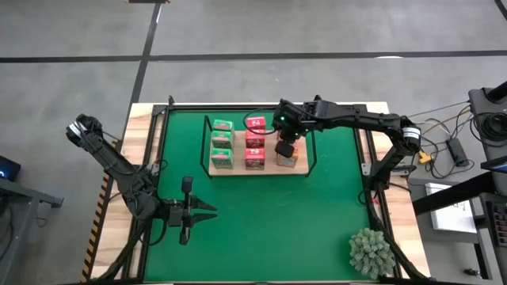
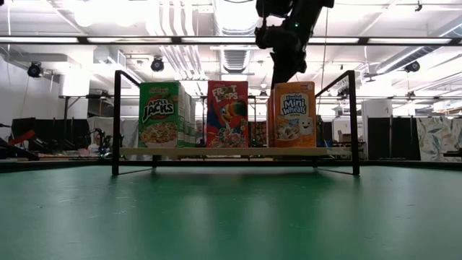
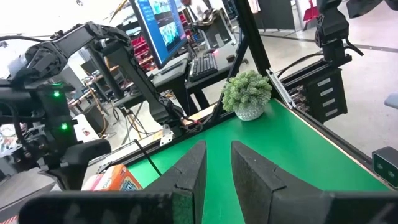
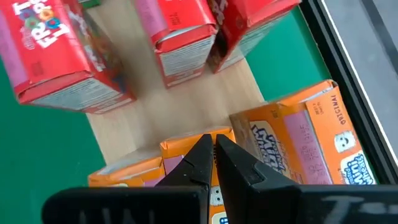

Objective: Stack cereal on shelf
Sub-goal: Adjust the orange cereal boxes on the shelf

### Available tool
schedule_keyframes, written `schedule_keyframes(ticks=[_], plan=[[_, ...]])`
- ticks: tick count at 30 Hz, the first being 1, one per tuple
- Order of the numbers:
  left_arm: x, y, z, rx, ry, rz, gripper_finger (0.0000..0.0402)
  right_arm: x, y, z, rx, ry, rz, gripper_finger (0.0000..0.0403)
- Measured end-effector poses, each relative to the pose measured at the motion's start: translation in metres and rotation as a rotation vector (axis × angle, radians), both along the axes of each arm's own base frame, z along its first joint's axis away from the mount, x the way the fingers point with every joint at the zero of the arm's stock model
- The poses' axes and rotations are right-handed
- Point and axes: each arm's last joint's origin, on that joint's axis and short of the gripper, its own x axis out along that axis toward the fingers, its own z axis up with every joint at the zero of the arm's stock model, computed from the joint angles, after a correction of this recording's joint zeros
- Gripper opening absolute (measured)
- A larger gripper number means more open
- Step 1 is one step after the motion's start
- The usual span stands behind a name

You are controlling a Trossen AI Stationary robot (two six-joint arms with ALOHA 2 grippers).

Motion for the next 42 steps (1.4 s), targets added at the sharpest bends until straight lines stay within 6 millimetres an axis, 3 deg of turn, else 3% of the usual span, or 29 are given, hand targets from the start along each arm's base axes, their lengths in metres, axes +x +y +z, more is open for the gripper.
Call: schedule_keyframes(ticks=[4,22,29,34,42], plan=[[0.000,0.000,0.000,0.000,0.000,-0.001,0.0056,0.000,0.001,0.000,-0.009,0.009,0.073,0.0013],[0.000,0.000,0.000,-0.001,-0.001,0.000,0.0056,-0.003,0.002,0.003,-0.017,0.013,0.092,0.0013],[0.000,0.000,0.000,-0.001,-0.001,0.000,0.0056,-0.001,0.008,0.017,-0.025,-0.025,0.101,0.0013],[0.000,0.000,0.000,-0.001,-0.001,0.000,0.0056,0.001,0.023,0.026,0.026,-0.044,0.132,0.0013],[0.000,0.000,0.000,-0.001,0.002,0.000,0.0056,0.001,0.053,0.018,0.093,0.026,0.189,0.0013]])
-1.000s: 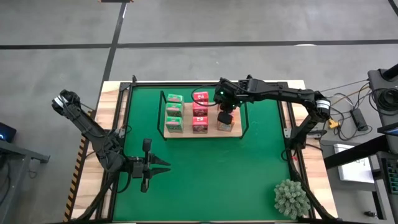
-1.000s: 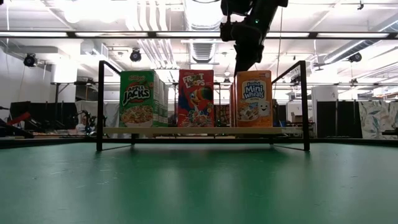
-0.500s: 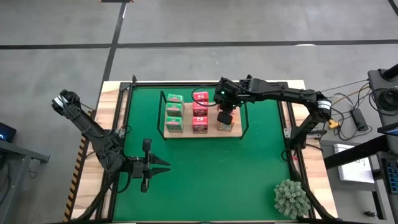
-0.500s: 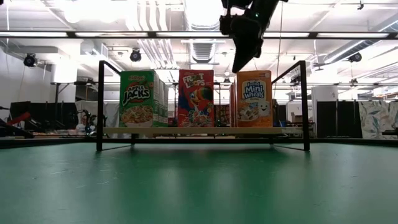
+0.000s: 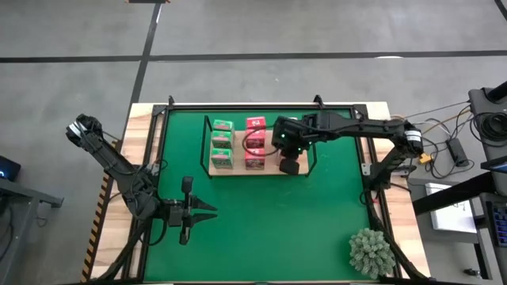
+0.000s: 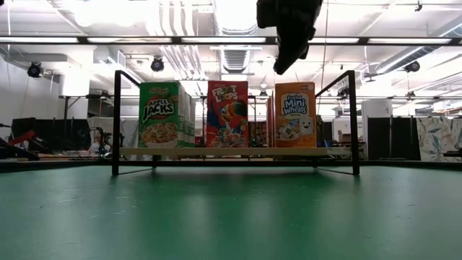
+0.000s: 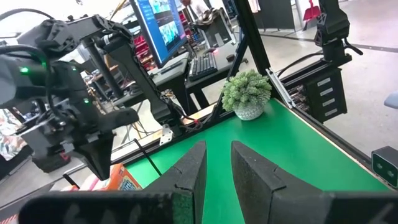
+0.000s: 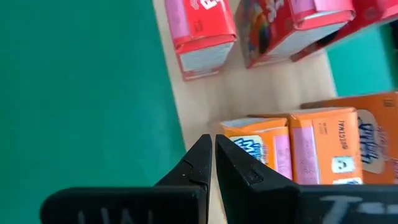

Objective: Stack cereal on shelf
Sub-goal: Adjust the orange cereal boxes on the shelf, then return to Home Position

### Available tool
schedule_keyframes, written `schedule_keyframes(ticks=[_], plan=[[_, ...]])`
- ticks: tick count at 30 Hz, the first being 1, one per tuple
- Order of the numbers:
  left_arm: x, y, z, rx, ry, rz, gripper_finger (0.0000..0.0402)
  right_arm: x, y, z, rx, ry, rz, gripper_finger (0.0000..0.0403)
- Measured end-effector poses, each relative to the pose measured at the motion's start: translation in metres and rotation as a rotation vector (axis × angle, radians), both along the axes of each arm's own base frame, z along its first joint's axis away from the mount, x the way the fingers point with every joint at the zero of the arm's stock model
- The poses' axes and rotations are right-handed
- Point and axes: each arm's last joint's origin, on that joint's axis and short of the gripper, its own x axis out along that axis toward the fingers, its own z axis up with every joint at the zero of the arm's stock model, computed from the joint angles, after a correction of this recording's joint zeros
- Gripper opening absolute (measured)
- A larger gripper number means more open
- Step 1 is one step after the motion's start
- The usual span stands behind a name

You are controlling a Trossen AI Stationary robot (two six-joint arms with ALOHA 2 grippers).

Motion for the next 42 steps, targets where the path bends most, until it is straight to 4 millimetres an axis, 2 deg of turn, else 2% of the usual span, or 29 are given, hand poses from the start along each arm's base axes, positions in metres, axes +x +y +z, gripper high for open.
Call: schedule_keyframes(ticks=[10,18,34,42], plan=[[0.000,0.000,-0.001,0.004,0.005,0.000,0.0056,0.002,0.002,-0.009,-0.113,0.017,-0.034,0.0013],[0.000,0.000,-0.001,0.008,0.004,0.000,0.0056,0.002,0.003,-0.014,-0.118,0.022,-0.029,0.0013],[0.000,0.000,-0.001,0.008,0.005,-0.001,0.0056,0.002,0.004,-0.014,-0.093,0.021,-0.004,0.0013],[0.000,0.000,-0.001,0.008,0.005,-0.001,0.0056,0.004,0.003,-0.001,-0.103,-0.021,0.004,0.0013]])
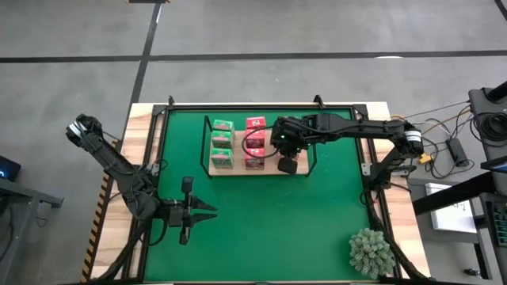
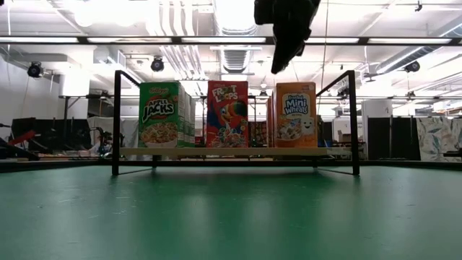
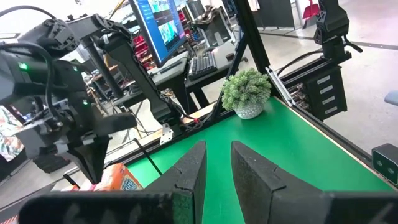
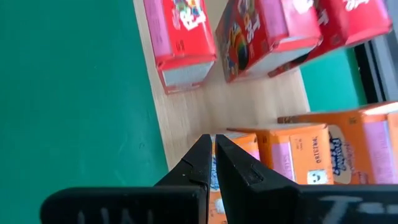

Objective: Stack cereal on shelf
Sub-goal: Return to Home Position

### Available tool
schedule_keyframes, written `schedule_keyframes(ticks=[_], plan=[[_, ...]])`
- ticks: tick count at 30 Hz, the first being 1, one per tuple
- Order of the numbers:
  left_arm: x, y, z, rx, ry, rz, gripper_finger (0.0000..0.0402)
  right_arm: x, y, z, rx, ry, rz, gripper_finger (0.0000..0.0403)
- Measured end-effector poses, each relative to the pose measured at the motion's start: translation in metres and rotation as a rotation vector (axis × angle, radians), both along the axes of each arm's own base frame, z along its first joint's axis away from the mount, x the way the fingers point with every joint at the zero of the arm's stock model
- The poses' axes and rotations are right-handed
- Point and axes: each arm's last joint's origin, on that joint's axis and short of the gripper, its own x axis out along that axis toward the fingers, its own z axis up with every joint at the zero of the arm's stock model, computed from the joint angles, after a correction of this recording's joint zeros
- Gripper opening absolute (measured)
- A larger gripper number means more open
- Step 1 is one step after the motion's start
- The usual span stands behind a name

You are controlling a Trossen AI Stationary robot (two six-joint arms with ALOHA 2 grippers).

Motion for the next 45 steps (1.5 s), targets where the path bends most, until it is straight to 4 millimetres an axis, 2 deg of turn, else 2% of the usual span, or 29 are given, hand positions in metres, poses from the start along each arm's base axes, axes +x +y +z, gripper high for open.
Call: schedule_keyframes(ticks=[8,17,21,26,31,37,40,43,45], plan=[[0.000,0.000,0.000,0.000,0.000,0.001,0.0056,0.003,-0.008,0.013,-0.095,-0.055,0.017,0.0013],[0.000,0.000,0.000,0.002,0.000,0.000,0.0056,0.004,-0.060,0.011,-0.182,-0.095,-0.078,0.0013],[-0.002,0.000,-0.003,0.025,0.029,-0.005,0.0056,0.003,-0.067,0.014,-0.181,-0.128,-0.083,0.0012],[-0.023,0.005,-0.005,-0.029,0.116,0.043,0.0056,-0.003,-0.043,0.012,-0.022,-0.185,0.078,0.0009],[-0.043,0.011,-0.011,-0.125,0.130,0.008,0.0056,-0.013,-0.005,0.003,-0.036,-0.263,0.193,0.0009],[-0.052,0.018,-0.029,-0.160,0.074,-0.069,0.0056,-0.040,0.033,-0.009,-0.054,-0.497,0.364,0.0009],[-0.052,0.025,-0.029,-0.168,-0.026,-0.065,0.0056,-0.059,0.044,-0.021,-0.076,-0.618,0.439,0.0009],[-0.049,0.034,-0.020,-0.191,-0.163,-0.024,0.0056,-0.079,0.045,-0.031,-0.106,-0.721,0.476,0.0009],[-0.045,0.040,-0.019,-0.174,-0.196,0.019,0.0056,-0.092,0.044,-0.035,-0.127,-0.783,0.473,0.0009]])
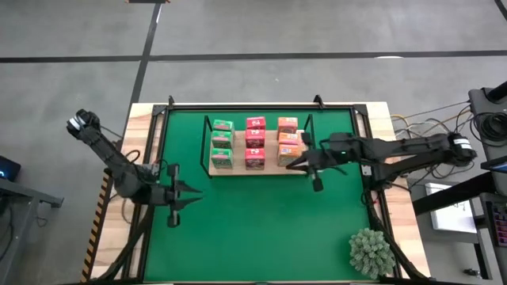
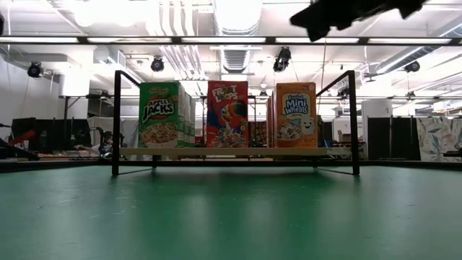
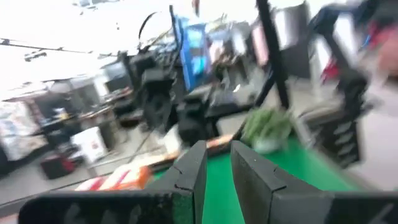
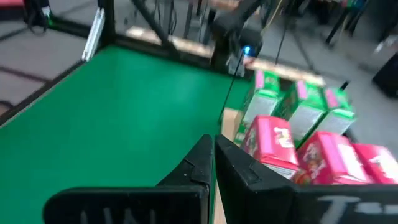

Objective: Stack cereal on shelf
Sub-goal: Return to Home Position

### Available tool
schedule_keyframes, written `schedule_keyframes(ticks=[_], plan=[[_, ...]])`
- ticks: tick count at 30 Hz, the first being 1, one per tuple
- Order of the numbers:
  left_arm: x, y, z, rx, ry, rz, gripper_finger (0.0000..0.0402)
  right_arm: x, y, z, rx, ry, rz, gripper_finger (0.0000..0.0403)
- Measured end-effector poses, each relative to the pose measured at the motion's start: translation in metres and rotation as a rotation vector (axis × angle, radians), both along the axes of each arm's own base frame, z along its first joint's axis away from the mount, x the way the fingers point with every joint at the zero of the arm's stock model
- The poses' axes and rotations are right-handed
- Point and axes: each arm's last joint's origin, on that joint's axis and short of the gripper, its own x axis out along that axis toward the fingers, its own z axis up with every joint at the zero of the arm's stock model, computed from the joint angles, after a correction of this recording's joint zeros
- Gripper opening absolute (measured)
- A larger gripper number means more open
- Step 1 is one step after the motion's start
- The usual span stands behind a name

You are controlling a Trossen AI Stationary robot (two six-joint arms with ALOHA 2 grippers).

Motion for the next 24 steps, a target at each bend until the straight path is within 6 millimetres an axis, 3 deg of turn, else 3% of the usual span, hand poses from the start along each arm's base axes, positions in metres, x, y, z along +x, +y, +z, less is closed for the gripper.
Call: schedule_keyframes(ticks=[4,8,15,24], plan=[[0.007,0.012,-0.011,0.102,0.095,0.080,0.0056,-0.024,0.001,-0.004,-0.014,-0.090,0.009,0.0009],[0.007,0.028,-0.001,0.091,0.093,0.157,0.0056,-0.046,0.001,-0.004,-0.006,-0.150,0.005,0.0009],[-0.010,0.053,0.007,0.036,0.098,0.170,0.0056,-0.076,0.002,-0.014,-0.008,-0.220,0.006,0.0009],[-0.032,0.067,-0.022,-0.115,0.081,0.153,0.0056,-0.105,0.002,-0.033,-0.011,-0.289,0.005,0.0009]])
